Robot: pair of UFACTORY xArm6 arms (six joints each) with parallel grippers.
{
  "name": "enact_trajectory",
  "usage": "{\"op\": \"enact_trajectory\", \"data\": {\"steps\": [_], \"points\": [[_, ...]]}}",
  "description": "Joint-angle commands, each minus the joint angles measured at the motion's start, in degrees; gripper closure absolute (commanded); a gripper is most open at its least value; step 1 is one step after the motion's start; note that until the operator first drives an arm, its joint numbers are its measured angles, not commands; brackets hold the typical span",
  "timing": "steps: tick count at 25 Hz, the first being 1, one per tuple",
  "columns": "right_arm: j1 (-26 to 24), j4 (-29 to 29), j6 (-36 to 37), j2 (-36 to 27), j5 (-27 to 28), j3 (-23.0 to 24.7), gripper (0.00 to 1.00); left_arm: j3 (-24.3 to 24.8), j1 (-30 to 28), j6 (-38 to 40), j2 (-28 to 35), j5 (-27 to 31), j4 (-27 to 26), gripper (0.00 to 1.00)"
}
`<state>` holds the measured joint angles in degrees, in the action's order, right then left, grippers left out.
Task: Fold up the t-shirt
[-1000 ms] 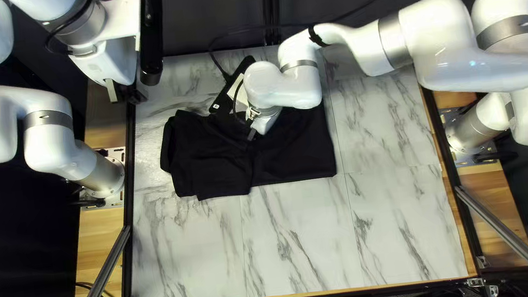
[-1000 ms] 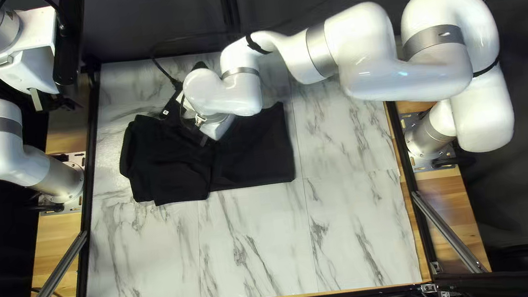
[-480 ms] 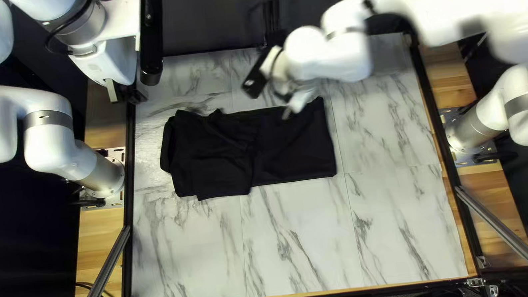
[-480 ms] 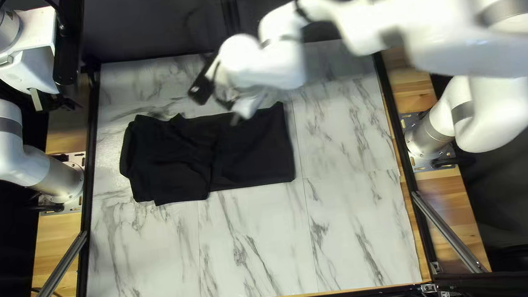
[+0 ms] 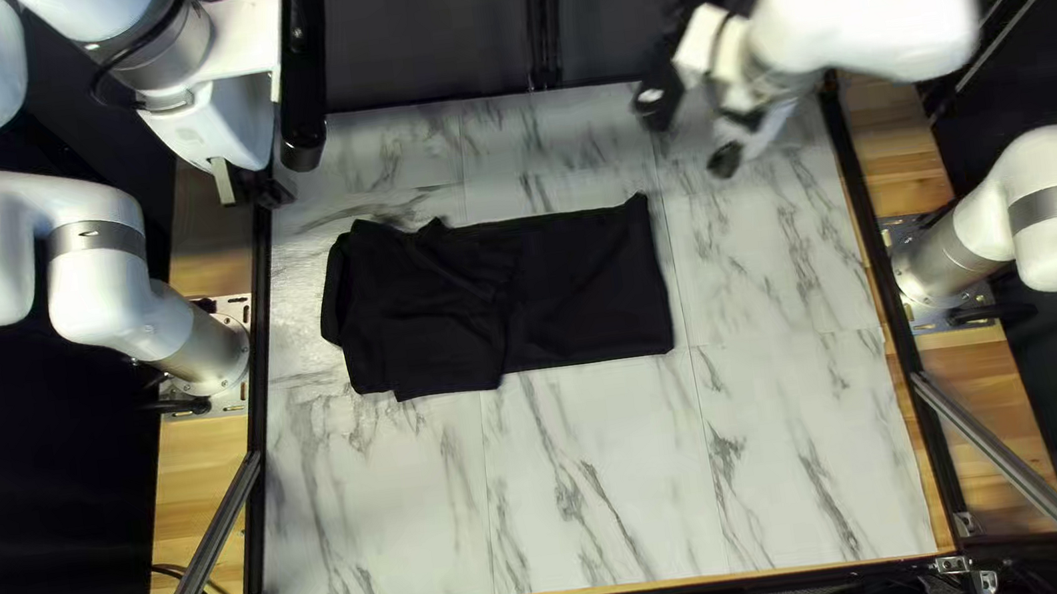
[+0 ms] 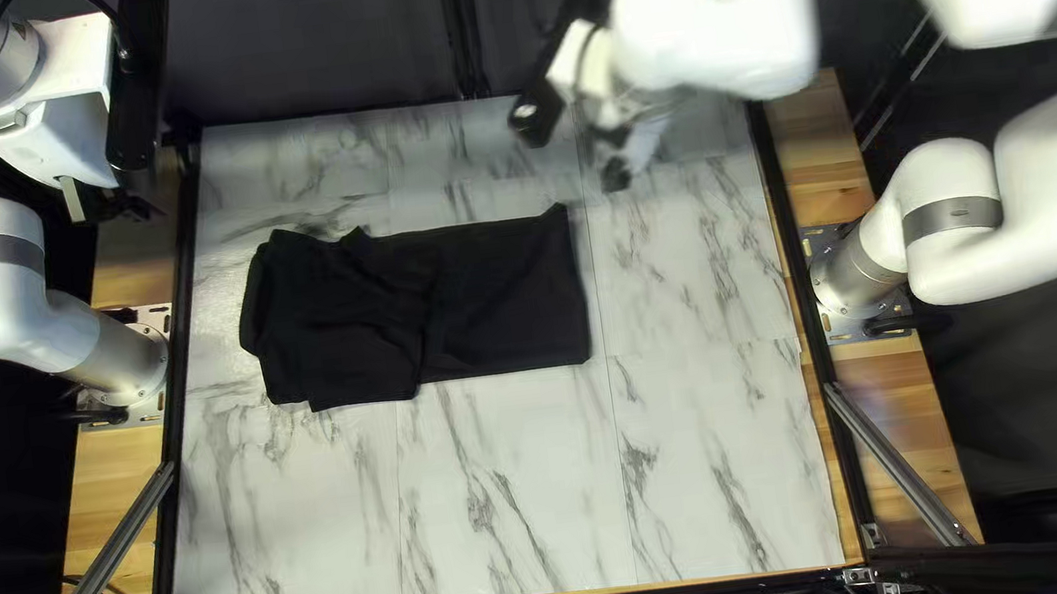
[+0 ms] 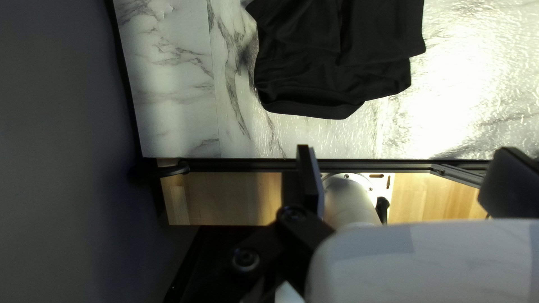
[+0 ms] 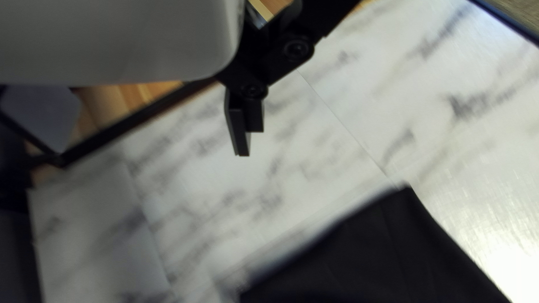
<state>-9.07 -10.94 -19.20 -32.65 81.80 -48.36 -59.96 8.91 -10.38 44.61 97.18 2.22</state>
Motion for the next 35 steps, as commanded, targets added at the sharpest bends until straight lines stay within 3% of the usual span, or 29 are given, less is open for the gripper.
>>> {"op": "enact_trajectory", "data": {"steps": [1,23,25,29,32,35], "points": [[3.1,-0.8,2.4,-5.7,7.9,-2.2,0.00,0.0,0.0,0.0,0.0,0.0,0.0,0.00],[3.1,-0.8,2.4,-5.7,7.9,-2.2,0.00,0.0,0.0,0.0,0.0,0.0,0.0,0.00],[3.1,-0.8,2.4,-5.7,7.9,-2.2,0.00,2.7,2.9,-3.2,-1.7,-4.6,-2.6,0.00],[3.1,-0.8,2.4,-5.7,7.9,-2.2,0.00,10.1,7.0,-11.4,-14.6,-24.9,-8.4,0.00],[3.1,-0.8,2.4,-5.7,7.9,-2.2,0.00,11.9,8.4,-15.6,-25.0,-35.7,-11.2,0.00],[3.1,-0.8,2.4,-5.7,7.9,-2.2,0.00,10.8,8.5,-17.1,-34.7,-42.2,-12.3,0.00]]}}
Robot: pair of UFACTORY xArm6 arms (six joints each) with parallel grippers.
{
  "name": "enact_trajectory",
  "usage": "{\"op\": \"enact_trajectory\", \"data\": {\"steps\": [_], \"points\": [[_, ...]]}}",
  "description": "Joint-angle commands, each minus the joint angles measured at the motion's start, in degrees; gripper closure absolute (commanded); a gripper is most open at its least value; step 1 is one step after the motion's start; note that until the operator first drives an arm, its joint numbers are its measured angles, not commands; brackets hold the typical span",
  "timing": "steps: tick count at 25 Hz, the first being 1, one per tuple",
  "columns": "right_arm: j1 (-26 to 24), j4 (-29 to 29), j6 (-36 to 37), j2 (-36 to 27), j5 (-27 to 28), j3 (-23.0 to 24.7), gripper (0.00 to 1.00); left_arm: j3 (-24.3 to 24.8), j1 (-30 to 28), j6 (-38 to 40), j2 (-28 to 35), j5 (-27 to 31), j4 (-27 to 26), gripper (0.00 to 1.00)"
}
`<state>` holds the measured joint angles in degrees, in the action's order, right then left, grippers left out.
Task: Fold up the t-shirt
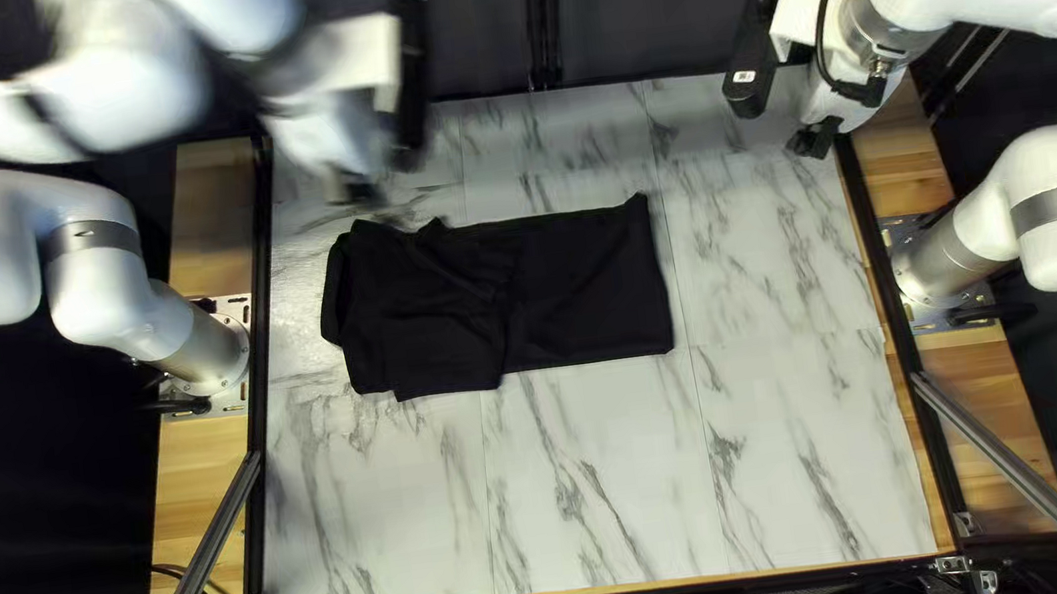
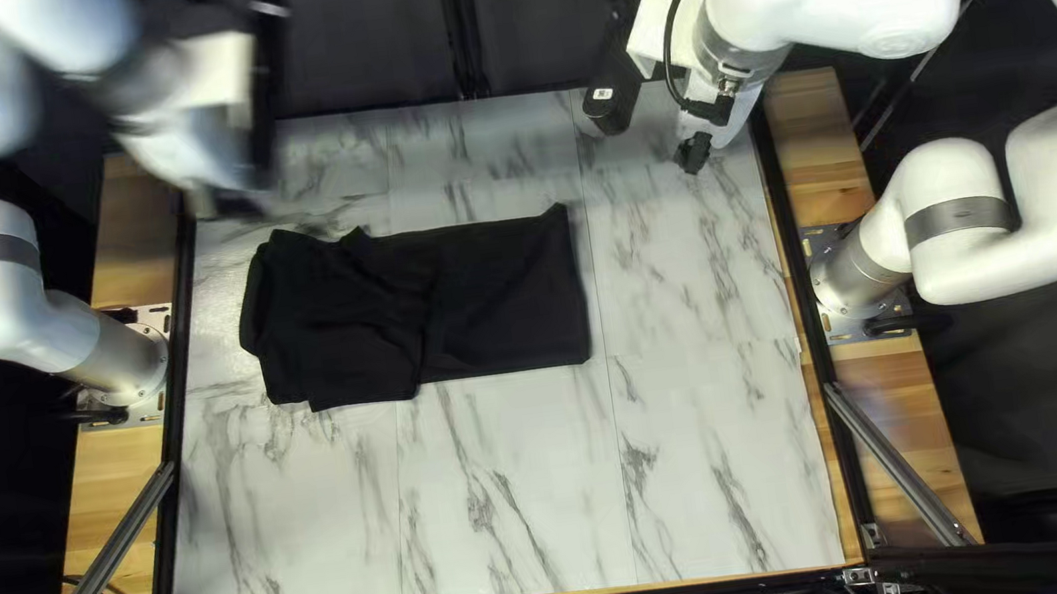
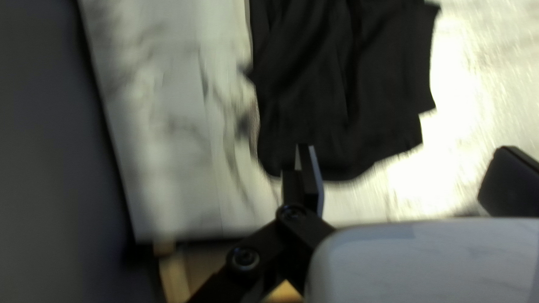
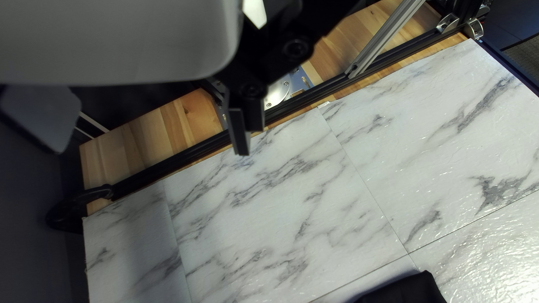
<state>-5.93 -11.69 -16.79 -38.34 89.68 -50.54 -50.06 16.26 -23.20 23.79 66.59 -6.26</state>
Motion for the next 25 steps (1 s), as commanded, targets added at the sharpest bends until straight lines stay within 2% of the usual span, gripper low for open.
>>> {"op": "enact_trajectory", "data": {"steps": [1,4,8,12,25], "points": [[0.0,0.0,0.0,0.0,0.0,0.0,0.00,-0.3,0.6,-4.1,-18.6,-14.2,-3.7,0.00],[0.0,0.0,0.0,0.0,0.0,0.0,0.00,-1.5,-0.9,-3.4,-26.3,-19.8,-4.2,0.00],[0.0,0.0,0.0,0.0,0.0,0.0,0.00,-1.8,-2.3,-3.3,-30.5,-23.3,-6.3,0.00],[0.0,0.0,0.0,0.0,0.0,0.0,0.00,-1.5,-2.9,-2.2,-31.0,-25.1,-7.2,0.00],[0.0,0.0,0.0,0.0,0.0,0.0,0.00,-2.1,-3.8,2.5,-35.3,-30.1,-5.4,0.00]]}}
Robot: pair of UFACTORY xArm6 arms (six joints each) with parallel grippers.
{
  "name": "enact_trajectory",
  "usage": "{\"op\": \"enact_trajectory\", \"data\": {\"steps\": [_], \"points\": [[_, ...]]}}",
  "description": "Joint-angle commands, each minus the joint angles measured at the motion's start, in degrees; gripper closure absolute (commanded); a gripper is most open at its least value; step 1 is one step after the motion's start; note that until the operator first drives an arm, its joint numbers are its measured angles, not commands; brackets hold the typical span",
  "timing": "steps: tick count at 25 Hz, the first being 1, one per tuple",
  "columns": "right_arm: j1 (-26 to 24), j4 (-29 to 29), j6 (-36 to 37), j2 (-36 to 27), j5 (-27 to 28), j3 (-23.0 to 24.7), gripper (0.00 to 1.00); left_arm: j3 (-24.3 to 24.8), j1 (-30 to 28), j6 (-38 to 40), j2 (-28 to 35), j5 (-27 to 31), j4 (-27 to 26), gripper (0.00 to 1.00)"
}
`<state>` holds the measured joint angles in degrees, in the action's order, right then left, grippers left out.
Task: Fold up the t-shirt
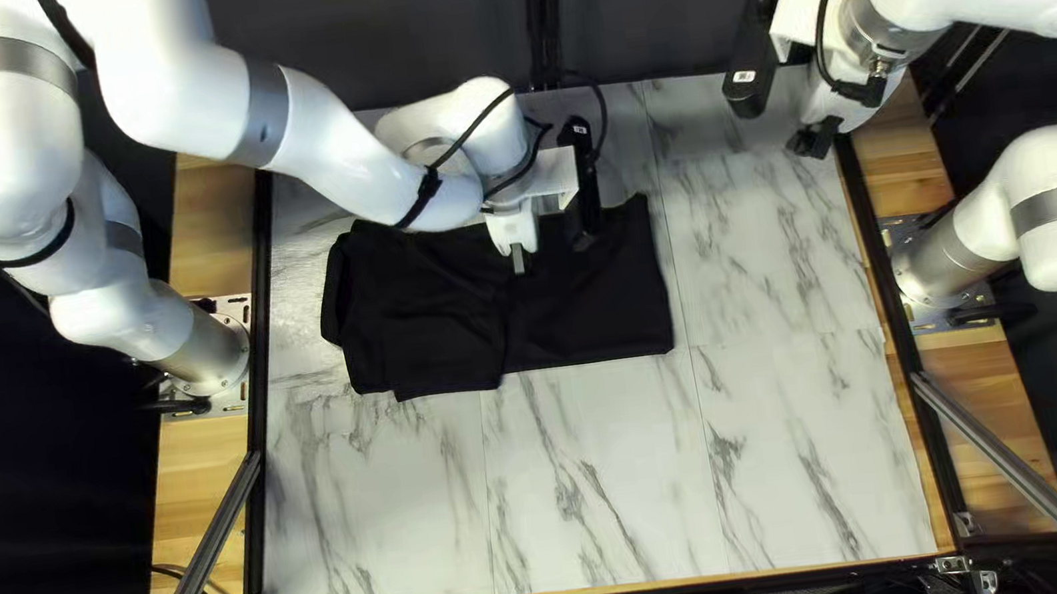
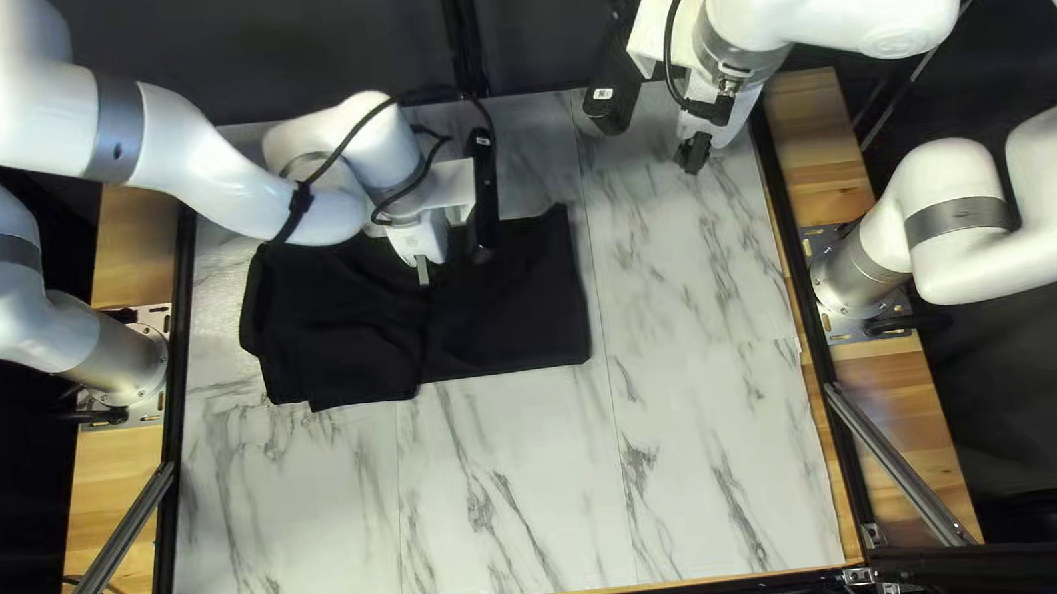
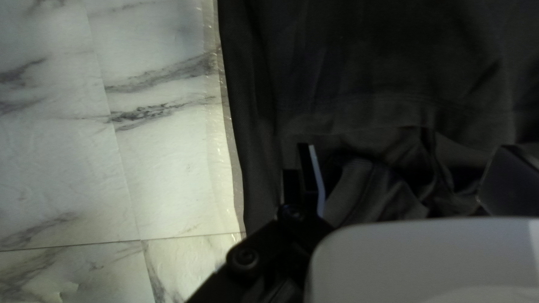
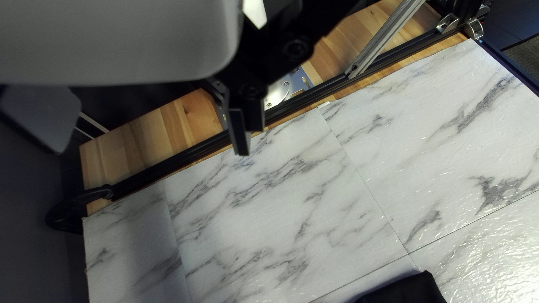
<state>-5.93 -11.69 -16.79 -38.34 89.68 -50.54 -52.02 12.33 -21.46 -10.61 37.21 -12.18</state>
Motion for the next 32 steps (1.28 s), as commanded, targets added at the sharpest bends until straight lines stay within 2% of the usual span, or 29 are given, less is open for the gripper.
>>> {"op": "enact_trajectory", "data": {"steps": [1,9,16,18,19,23,24,25,26,32], "points": [[0.0,0.0,0.0,0.0,0.0,0.0,0.00,-0.4,0.3,0.5,-1.5,-1.1,0.5,0.00],[0.0,0.0,0.0,0.0,0.0,0.0,0.00,-2.6,1.4,-0.8,-5.8,-2.5,0.6,0.00],[0.0,0.0,0.0,0.0,0.0,0.0,0.00,-2.5,1.9,-0.6,-6.0,-2.2,0.6,0.00],[0.0,0.0,0.0,0.0,0.0,0.0,0.00,-2.7,2.0,-0.9,-6.5,-2.3,0.3,0.24],[0.0,0.0,0.0,0.0,0.0,0.0,0.00,-2.9,2.2,-1.2,-6.9,-2.3,0.0,0.28],[0.0,0.0,0.0,0.0,0.0,0.0,0.00,-3.2,2.3,-1.9,-7.3,-2.0,-0.8,0.34],[0.0,0.0,0.0,0.0,0.0,0.0,0.00,-3.3,2.3,-2.0,-7.3,-1.8,-0.9,0.58],[0.0,0.0,0.0,0.0,0.0,0.0,0.00,-3.3,2.3,-2.0,-7.3,-1.8,-0.9,0.94],[0.0,0.0,0.0,0.0,0.0,0.0,0.00,-3.4,2.3,-2.0,-7.3,-1.7,-1.0,1.00],[0.0,0.0,0.0,0.0,0.0,0.0,0.00,-3.7,2.2,-2.1,-7.7,-1.8,-1.1,1.00]]}}
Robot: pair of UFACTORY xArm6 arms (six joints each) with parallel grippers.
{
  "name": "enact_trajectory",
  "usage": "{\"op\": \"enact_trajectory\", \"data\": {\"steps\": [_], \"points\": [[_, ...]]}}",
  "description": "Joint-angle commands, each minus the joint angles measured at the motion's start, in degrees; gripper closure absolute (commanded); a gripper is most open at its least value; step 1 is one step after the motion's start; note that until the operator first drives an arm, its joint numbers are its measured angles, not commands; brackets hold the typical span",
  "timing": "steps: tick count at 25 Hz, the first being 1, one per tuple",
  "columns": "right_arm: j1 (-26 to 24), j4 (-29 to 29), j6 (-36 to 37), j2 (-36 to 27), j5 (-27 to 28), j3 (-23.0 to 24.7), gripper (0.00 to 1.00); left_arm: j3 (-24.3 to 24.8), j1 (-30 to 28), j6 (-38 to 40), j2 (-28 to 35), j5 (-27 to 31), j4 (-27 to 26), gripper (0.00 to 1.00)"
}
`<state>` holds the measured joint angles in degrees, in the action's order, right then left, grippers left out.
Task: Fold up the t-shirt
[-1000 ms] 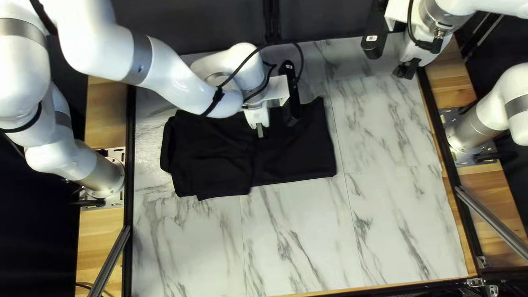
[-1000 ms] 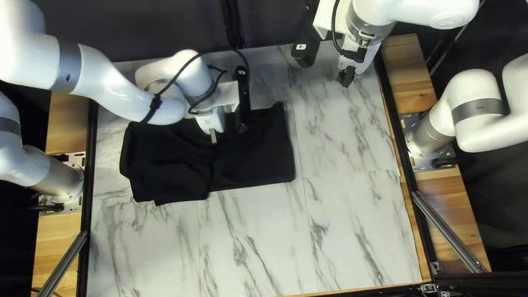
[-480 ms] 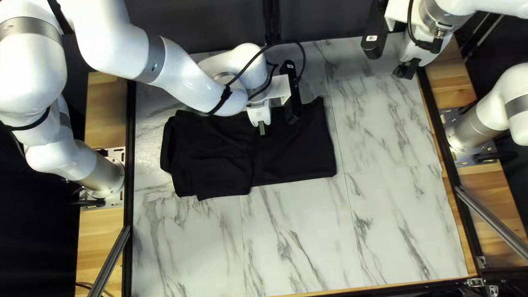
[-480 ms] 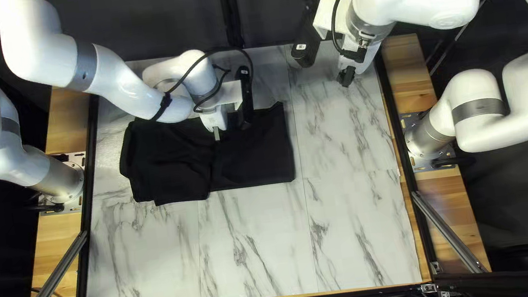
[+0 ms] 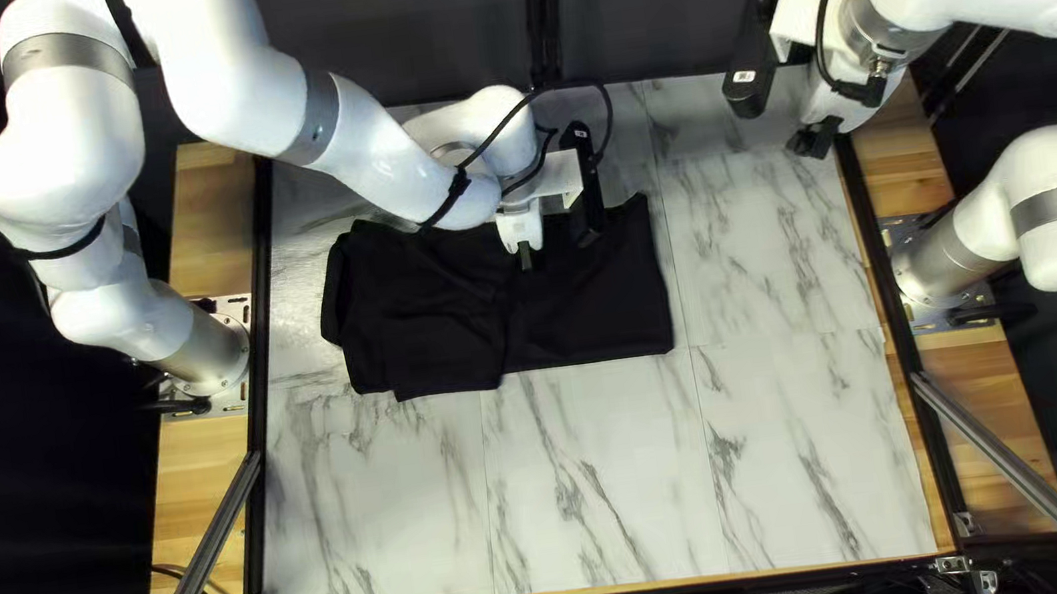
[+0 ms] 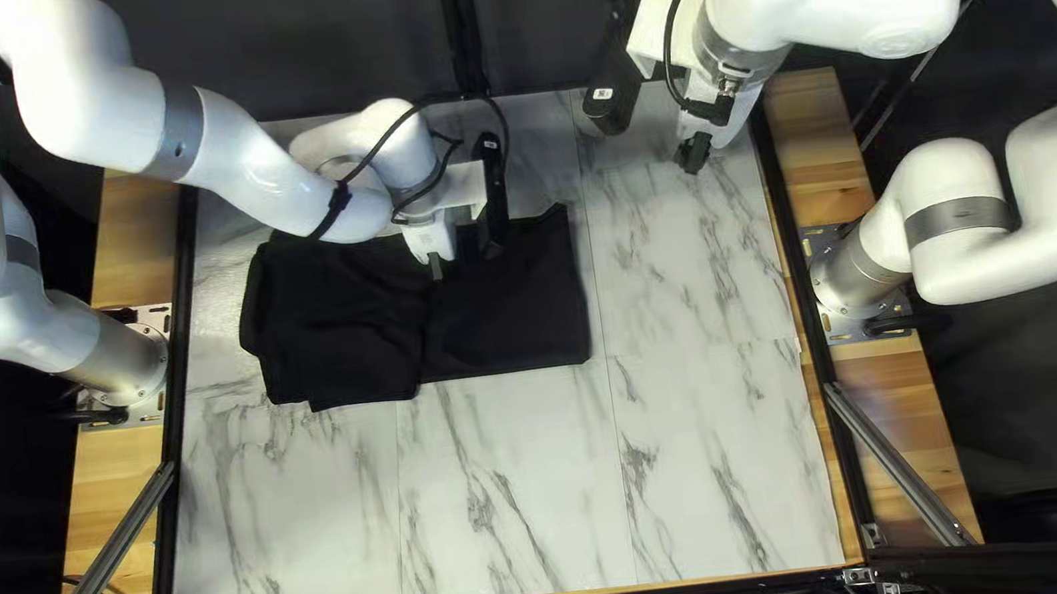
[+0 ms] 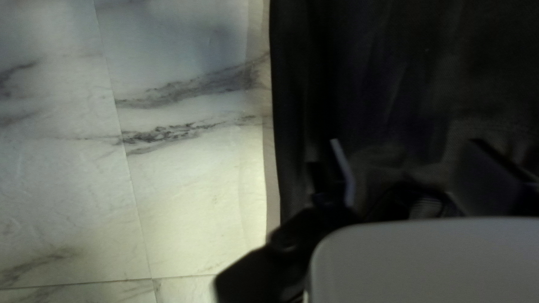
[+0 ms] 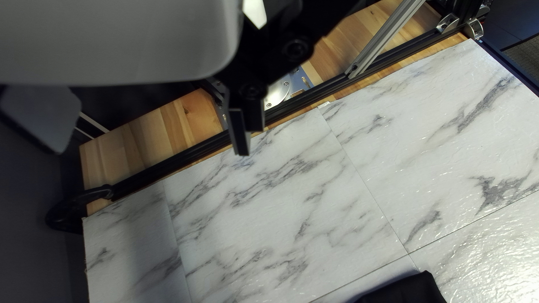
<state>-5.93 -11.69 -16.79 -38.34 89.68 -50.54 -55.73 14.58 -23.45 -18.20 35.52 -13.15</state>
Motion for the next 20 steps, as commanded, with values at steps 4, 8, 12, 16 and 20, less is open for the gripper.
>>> {"op": "enact_trajectory", "data": {"steps": [4,8,12,16,20], "points": [[0.0,0.0,0.0,0.0,0.0,0.0,0.00,0.7,-0.3,0.5,1.2,0.3,0.2,1.00],[0.0,0.0,0.0,0.0,0.0,0.0,0.00,2.2,-0.9,2.3,4.2,0.9,1.5,1.00],[0.0,0.0,0.0,0.0,0.0,0.0,0.00,4.2,-1.7,4.5,7.4,1.2,3.0,1.00],[0.0,0.0,0.0,0.0,0.0,0.0,0.00,5.6,-1.9,6.3,9.9,2.0,4.7,1.00],[0.0,0.0,0.0,0.0,0.0,0.0,0.00,7.4,-1.2,7.3,12.3,2.5,6.2,1.00]]}}
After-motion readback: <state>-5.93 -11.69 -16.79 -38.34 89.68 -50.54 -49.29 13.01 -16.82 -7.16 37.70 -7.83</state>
